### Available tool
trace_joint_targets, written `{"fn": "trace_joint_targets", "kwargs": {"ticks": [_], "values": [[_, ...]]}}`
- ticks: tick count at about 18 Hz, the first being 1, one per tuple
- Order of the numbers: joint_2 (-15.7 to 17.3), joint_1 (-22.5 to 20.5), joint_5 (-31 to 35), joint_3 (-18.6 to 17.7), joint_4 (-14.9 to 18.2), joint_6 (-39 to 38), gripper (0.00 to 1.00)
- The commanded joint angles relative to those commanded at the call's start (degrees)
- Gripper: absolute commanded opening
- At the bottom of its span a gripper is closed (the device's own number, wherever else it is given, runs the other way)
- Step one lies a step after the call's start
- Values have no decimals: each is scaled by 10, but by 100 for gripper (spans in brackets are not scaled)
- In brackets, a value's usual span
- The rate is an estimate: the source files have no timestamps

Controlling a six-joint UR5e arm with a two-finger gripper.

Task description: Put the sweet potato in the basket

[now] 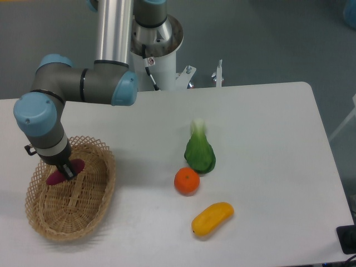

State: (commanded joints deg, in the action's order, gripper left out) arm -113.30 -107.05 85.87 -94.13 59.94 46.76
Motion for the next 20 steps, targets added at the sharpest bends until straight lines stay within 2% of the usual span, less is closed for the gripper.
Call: {"fn": "trace_joint_targets", "kwargs": {"ticks": [5, 9, 13, 20], "values": [[23, -27, 1, 1, 2, 7, 100], [55, -115, 0, -1, 5, 24, 100], [75, -214, 0, -3, 9, 102, 100], [72, -387, 1, 3, 7, 254, 100]]}}
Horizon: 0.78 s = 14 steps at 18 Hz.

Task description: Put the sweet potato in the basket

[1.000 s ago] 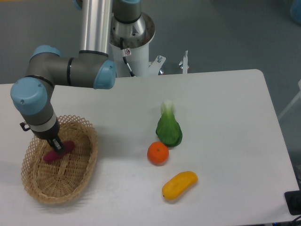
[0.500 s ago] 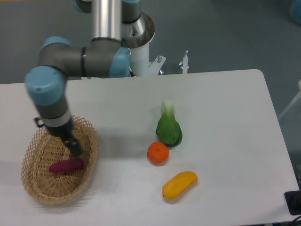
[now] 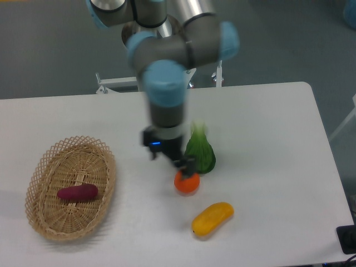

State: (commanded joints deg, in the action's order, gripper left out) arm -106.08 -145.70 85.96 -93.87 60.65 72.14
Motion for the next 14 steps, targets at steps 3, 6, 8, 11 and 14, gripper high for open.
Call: {"fn": "trace_joint_targets", "kwargs": {"ticks": [3, 6, 8, 11, 14], "values": [[-11, -53, 0, 5, -4, 62, 100], [-16, -96, -1, 19, 2, 121, 100], [-19, -128, -1, 21, 3, 166, 100], [-27, -147, 0, 19, 3, 200, 100], [-29, -165, 0, 13, 3, 226, 100]]}}
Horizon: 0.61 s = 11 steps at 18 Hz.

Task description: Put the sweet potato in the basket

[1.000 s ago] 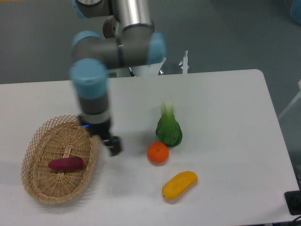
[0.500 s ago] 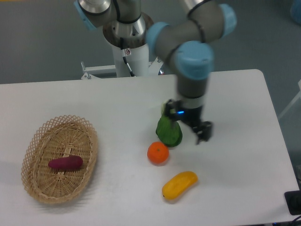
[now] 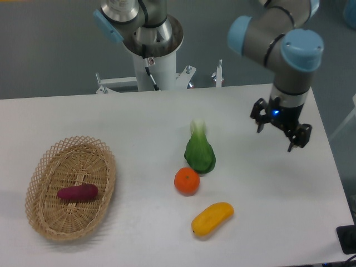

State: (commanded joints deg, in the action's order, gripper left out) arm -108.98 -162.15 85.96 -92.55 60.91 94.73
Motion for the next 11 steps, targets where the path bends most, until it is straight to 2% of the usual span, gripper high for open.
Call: {"fn": "trace_joint_targets", "kwargs": {"ticks": [11], "values": [[-3, -6, 1, 0, 1, 9, 100]]}}
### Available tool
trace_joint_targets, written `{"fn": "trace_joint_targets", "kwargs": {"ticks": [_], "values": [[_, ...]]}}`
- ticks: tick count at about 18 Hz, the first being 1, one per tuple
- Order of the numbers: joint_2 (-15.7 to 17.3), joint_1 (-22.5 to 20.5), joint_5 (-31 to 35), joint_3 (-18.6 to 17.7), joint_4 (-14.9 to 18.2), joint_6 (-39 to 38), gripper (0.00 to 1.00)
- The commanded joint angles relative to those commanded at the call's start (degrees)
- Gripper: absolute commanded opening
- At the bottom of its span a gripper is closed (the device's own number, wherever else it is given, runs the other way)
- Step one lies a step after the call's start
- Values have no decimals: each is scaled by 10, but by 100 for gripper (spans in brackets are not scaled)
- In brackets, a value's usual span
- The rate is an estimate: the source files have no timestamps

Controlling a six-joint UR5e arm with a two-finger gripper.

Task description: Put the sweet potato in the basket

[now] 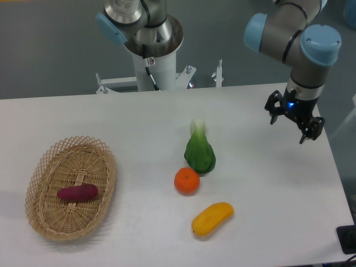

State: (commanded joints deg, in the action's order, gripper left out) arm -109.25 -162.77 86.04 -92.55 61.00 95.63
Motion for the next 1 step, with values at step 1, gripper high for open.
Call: {"fn": "trace_joint_targets", "kwargs": {"ticks": [1], "values": [[0, 0, 0, 0, 0, 0, 100]]}}
